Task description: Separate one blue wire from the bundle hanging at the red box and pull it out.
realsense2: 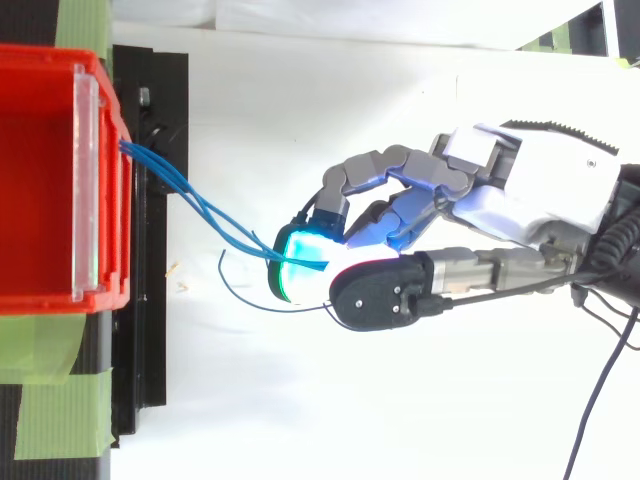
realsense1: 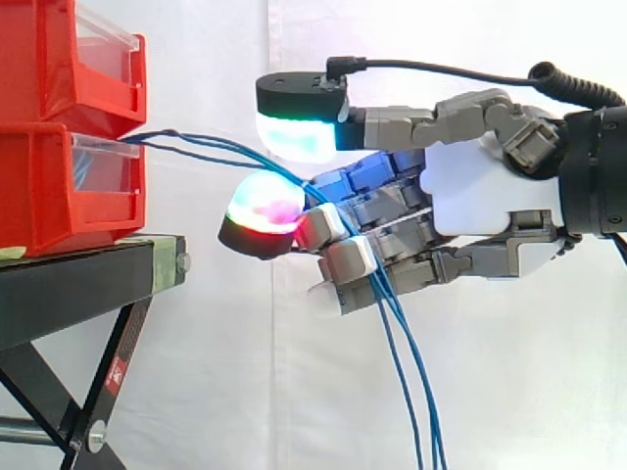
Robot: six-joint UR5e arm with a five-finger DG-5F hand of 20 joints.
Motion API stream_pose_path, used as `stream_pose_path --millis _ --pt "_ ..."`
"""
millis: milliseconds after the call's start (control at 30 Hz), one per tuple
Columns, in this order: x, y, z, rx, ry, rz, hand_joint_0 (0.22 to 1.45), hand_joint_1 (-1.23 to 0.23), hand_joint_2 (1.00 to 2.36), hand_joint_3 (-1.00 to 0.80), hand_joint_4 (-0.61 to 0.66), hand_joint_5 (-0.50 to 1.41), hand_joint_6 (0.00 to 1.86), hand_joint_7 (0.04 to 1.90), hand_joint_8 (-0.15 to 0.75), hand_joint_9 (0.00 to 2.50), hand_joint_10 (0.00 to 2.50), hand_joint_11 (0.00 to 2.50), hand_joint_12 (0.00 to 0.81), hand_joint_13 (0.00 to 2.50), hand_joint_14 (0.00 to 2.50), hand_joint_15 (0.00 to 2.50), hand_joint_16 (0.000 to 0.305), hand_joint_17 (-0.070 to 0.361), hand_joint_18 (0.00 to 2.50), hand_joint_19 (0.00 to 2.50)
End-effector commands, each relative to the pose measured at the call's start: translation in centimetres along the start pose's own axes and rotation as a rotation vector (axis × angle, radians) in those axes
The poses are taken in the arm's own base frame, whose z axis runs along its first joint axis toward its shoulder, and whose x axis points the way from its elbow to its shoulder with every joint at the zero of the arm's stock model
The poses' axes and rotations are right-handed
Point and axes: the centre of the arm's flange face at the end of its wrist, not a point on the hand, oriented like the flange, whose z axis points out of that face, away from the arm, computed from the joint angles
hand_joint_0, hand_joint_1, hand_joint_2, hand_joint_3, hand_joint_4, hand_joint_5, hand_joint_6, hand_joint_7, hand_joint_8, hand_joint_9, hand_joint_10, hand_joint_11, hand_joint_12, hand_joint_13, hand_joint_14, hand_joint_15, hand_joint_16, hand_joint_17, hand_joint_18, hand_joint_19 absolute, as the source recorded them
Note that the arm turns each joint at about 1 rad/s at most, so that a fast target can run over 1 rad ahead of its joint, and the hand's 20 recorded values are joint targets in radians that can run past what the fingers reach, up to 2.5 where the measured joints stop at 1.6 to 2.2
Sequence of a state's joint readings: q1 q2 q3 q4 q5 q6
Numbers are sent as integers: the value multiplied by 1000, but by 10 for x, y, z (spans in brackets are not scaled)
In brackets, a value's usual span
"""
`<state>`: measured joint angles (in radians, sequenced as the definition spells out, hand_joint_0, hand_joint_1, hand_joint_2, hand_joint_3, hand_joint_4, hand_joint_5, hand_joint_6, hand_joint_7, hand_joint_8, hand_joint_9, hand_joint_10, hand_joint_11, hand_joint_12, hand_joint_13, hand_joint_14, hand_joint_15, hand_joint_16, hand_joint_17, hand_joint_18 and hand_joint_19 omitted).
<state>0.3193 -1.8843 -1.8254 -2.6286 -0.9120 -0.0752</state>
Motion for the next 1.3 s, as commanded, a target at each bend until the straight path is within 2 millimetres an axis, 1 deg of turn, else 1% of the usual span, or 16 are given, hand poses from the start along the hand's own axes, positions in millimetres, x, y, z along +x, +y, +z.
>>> stream_pose_path --millis 0,333,500,567,600,800,1167,1267 --pt "1 0 0 -1 0 1 593 -478 1018 -277 245 -233 854 1026 331 1023 11 1388 341 1236 23 1261 40 90 721 625" --pt "1 1 0 -3 2 2 618 -533 1020 -92 252 -236 856 1011 339 1038 8 1400 349 1255 22 1264 42 95 742 595" --pt "1 1 0 -4 2 3 641 -579 1027 -37 240 -239 862 965 318 1020 8 1418 328 1248 22 1275 38 86 728 591" --pt "1 0 0 -5 2 4 653 -612 1028 -38 249 -239 865 928 324 1015 8 1425 329 1249 23 1277 37 83 730 579" --pt "1 0 1 -6 2 5 658 -649 1030 -35 253 -239 865 936 325 1015 8 1434 325 1248 25 1273 36 82 730 571" --pt "0 1 1 -8 0 7 686 -753 1030 -86 257 -242 892 966 323 1011 10 1435 333 1243 24 1271 35 78 727 564" --pt "1 0 1 -7 0 6 743 -824 1028 -151 237 -242 901 977 320 984 9 1418 327 1235 25 1288 30 68 699 569" --pt "1 0 1 -8 0 7 745 -880 1026 -189 242 -247 901 990 319 943 9 1417 325 1223 24 1281 30 67 693 556"
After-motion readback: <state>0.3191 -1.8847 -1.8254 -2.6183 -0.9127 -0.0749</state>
